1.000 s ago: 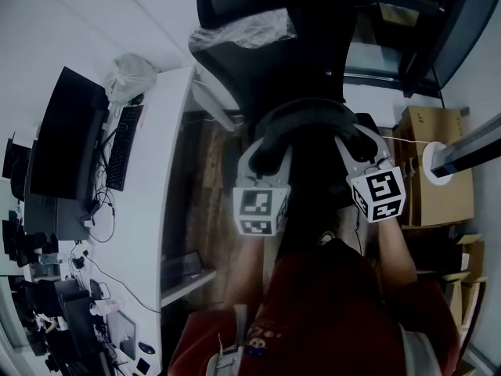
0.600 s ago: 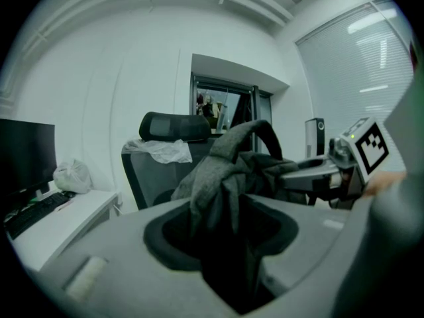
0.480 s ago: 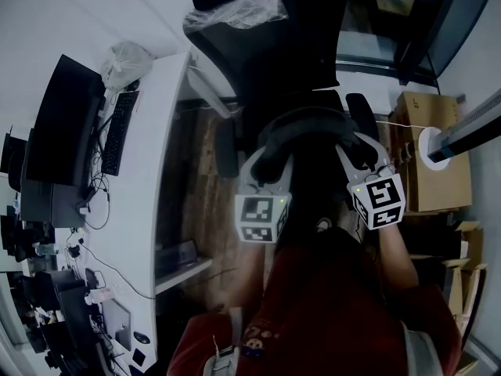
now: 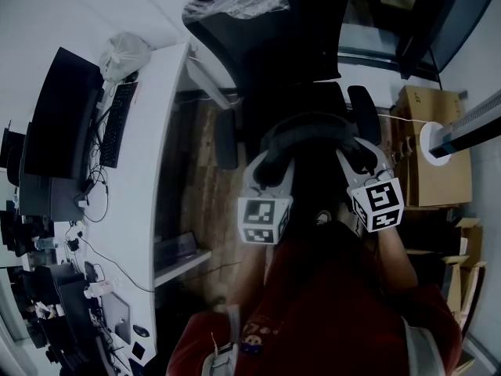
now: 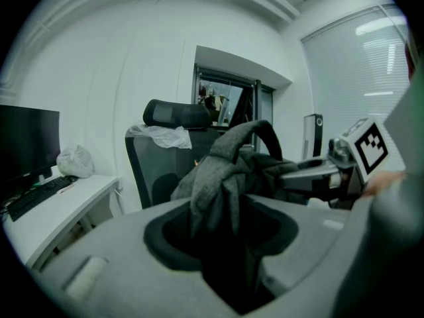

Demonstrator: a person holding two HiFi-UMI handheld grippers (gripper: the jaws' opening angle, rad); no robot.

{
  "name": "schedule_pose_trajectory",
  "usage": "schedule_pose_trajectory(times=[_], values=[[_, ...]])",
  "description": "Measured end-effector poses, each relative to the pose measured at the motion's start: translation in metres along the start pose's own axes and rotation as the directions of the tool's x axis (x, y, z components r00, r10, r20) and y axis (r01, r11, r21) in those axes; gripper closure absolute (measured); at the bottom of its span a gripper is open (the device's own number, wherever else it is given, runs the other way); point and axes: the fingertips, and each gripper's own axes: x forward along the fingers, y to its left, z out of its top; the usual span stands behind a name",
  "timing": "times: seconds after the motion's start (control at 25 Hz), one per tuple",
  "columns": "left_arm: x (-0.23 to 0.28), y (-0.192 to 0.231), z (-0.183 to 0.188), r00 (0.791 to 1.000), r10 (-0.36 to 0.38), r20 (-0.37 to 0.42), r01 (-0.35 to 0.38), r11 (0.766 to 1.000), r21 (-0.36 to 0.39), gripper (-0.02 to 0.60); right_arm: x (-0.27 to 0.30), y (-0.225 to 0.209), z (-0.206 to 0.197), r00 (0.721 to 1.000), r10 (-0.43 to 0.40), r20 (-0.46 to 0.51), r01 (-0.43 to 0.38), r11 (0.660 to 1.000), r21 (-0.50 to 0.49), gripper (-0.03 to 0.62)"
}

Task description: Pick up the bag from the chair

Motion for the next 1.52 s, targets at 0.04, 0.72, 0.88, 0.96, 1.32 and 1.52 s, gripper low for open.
schedule_pose_trajectory(times=[0.04,0.72,0.88,0.96,1.32,1.52], values=[[0.0,0.001,-0.001,1.0,0.001,-0.001,-0.001,1.0,0.0,0.41,0.0,0.0,0.0,1.0,0.001,0.0,-0.001,1.0,0.001,0.464],[0.006,0.004,0.004,1.0,-0.003,0.005,0.002,1.0,0.011,0.41,0.007,-0.003,0.002,1.0,-0.002,0.015,0.002,1.0,0.009,0.463],[0.007,0.007,0.006,1.0,0.0,0.008,-0.001,1.0,0.017,0.41,0.009,-0.004,0.004,1.0,0.001,0.018,-0.001,1.0,0.009,0.462],[0.008,0.007,0.006,1.0,-0.001,0.008,0.001,1.0,0.019,0.41,0.009,-0.005,0.005,1.0,0.002,0.021,-0.002,1.0,0.007,0.462],[0.015,0.006,0.01,1.0,0.001,0.007,-0.001,1.0,0.017,0.411,0.013,-0.013,0.008,1.0,0.0,0.022,0.0,1.0,0.002,0.462],[0.019,0.006,0.013,1.0,-0.002,0.002,0.002,1.0,0.017,0.411,0.015,-0.016,0.009,1.0,-0.001,0.022,0.001,1.0,0.003,0.461]])
